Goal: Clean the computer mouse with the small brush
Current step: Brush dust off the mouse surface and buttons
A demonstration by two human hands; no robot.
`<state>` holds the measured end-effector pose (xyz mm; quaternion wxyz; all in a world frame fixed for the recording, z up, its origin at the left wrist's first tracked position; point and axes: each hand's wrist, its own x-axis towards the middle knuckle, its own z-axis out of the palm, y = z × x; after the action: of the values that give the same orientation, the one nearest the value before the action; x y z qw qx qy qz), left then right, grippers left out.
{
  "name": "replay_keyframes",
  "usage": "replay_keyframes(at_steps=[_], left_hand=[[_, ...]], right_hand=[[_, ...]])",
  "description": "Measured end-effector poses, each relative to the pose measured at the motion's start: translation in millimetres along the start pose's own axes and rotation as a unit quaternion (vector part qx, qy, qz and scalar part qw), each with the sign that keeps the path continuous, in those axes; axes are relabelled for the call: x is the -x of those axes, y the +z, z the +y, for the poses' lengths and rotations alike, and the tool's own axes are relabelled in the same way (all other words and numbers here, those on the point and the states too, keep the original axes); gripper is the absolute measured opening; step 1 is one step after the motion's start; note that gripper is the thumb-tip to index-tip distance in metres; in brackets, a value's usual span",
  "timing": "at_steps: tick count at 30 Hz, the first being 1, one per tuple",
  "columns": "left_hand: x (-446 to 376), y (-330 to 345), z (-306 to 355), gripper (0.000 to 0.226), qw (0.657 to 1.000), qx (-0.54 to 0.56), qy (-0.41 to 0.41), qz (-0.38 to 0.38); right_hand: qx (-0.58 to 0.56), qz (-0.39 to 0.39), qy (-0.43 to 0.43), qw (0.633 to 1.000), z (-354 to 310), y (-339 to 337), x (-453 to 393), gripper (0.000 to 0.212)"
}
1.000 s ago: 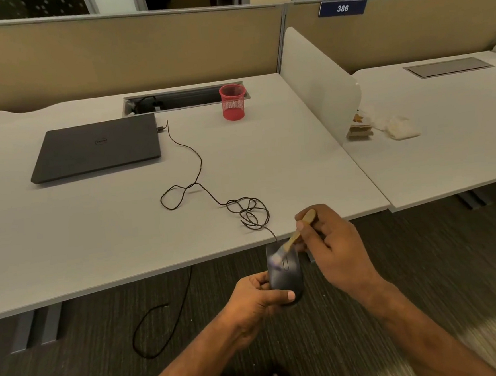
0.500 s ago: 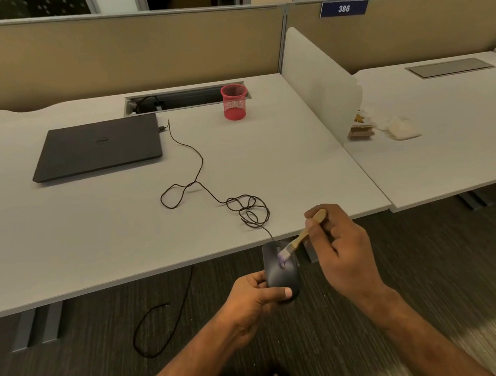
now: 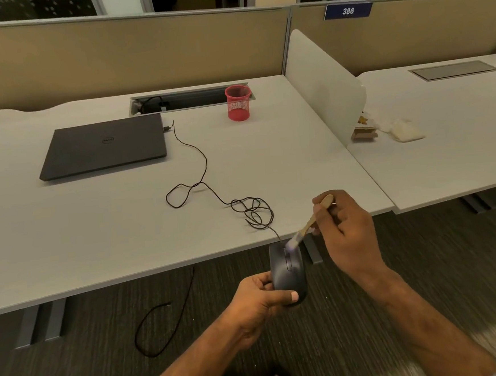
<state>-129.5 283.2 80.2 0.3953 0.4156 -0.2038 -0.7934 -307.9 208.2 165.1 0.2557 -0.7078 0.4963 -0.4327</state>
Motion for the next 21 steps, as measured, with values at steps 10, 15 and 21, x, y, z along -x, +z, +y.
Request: replay_keyframes(at_steps=[10,15,21], left_hand=[[0,-2,-6,0.054,1.000,-0.023,0.003,-0.012],[-1,-3,-9,0.056,1.000,-0.027,0.000,-0.014],[-3,-2,-9,0.056,0.999,-0.033,-0.004,-0.014]], right_hand=[[0.041,-0.031,0.024,0.998,10,4,-4,0.008],[-0.081,0.023,0.098,0.992,19,-2,-9,0.009],[0.021,-0.058,0.099,0.993,27,1,-12,0.006]])
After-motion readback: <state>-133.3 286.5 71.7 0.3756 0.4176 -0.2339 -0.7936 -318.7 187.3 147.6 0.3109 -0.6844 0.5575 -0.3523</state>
